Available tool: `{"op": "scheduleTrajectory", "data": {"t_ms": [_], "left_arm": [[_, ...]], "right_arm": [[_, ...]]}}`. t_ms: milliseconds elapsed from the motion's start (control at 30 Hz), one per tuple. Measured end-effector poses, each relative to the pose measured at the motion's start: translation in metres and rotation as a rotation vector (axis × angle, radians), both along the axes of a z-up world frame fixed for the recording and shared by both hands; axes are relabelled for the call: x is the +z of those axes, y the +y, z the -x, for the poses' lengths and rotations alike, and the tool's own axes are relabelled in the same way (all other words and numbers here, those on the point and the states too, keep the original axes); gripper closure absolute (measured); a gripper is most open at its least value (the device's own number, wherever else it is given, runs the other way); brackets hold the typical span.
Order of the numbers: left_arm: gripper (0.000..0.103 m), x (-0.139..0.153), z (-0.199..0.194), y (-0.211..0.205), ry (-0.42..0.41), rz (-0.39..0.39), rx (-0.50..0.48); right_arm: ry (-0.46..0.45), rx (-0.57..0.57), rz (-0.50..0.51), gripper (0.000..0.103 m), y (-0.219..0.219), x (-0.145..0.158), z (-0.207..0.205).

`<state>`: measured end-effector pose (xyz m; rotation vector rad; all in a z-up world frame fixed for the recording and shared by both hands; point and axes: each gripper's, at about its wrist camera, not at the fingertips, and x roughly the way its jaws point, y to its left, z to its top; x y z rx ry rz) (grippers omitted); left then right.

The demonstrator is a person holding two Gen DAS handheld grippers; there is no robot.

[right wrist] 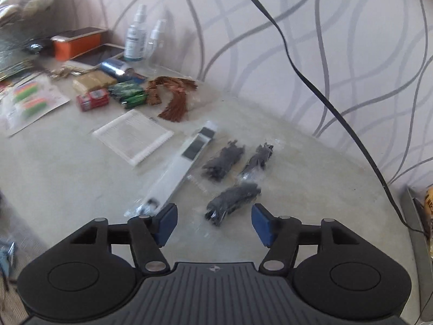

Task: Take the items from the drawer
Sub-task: 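Place the bag on the countertop and open the right gripper, then lower the right gripper into the drawer and grasp the black sticks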

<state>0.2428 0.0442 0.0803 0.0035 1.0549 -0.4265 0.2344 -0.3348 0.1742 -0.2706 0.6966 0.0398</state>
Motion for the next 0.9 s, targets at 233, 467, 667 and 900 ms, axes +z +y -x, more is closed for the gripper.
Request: {"op": "scheduleTrajectory", "data": {"t_ms": [233,467,667,900], "left_arm": [[0.0,-0.002,0.005,-0.022,-0.01,-0.014,-0.084],[0.0,-0.005,0.004,-0.022,0.022,0.038,-0.085],[0.0,-0.006,0.001,0.001,0.031,0.078,-0.016],[0.0,-0.007,-0.003,0.003,0.053,0.102,-0.02]], "right_arm": [[0.127,-0.121,-0.422,0.058,0.061,-0.007,0.076],[0.394,-0.402,-0.621,0.064,0.124,-0.078,0.076],[0.48,-0.605,-0.654,0.065,0.106,-0.121,0.045],[0.485,-0.592,-0.59,0.09,0.117,-0.129,0.04]]}}
